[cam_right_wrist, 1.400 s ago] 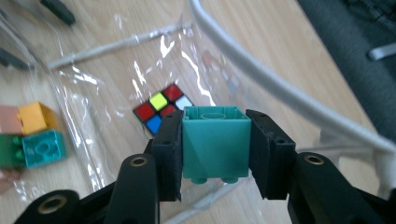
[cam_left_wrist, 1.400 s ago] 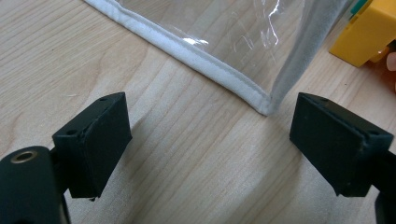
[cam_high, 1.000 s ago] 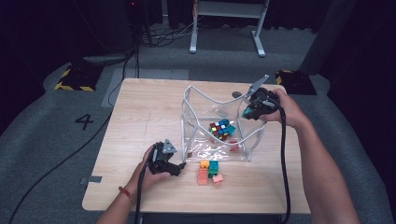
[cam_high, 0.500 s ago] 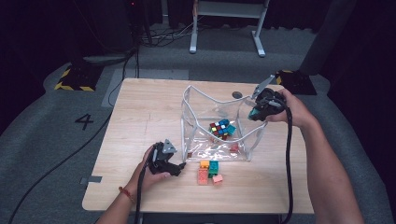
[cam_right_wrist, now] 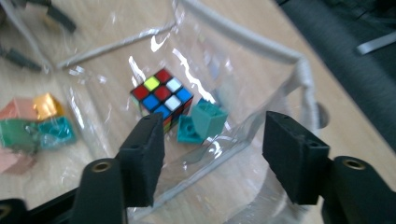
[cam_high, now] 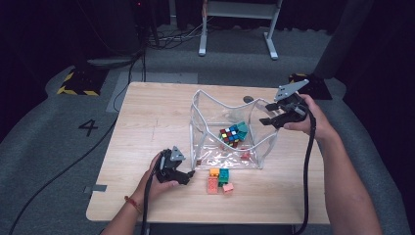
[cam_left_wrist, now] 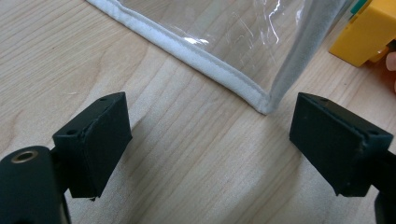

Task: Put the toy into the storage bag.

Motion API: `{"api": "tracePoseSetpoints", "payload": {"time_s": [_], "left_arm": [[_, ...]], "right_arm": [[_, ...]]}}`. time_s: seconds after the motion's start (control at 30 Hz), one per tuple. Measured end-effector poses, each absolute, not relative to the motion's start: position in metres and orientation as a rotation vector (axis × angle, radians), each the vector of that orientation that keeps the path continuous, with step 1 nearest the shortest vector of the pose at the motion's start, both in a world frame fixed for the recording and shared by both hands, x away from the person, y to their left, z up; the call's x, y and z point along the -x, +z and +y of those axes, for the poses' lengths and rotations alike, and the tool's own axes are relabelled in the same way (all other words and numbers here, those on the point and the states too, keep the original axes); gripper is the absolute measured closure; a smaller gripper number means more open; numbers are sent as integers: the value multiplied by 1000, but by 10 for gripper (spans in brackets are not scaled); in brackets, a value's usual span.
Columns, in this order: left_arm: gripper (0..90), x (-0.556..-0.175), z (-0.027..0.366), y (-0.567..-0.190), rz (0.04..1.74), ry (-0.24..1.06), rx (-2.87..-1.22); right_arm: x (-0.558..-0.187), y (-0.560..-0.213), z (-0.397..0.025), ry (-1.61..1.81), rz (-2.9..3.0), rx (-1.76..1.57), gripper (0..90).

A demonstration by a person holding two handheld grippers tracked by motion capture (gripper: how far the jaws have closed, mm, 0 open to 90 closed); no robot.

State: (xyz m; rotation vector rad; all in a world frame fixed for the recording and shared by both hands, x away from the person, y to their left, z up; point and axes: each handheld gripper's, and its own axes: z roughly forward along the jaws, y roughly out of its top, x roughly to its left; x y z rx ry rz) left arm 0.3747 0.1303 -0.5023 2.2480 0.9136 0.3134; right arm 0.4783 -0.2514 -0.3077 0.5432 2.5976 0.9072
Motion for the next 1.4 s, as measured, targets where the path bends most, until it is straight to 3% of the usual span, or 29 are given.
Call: {"api": "tracePoseSetpoints", "payload": {"time_s": [0.27, 0.9, 1.4], "left_arm": [[127, -375, 130, -502, 914, 314, -2249], [127, -375, 130, -502, 914, 314, -2249], [127, -375, 130, -502, 914, 314, -2248]], "right_arm": [[-447, -297, -273, 1125, 2375, -646, 270], [-392, -312, -309, 1199, 2206, -673, 252], [-357, -360, -316, 1229, 2247, -685, 279]]}}
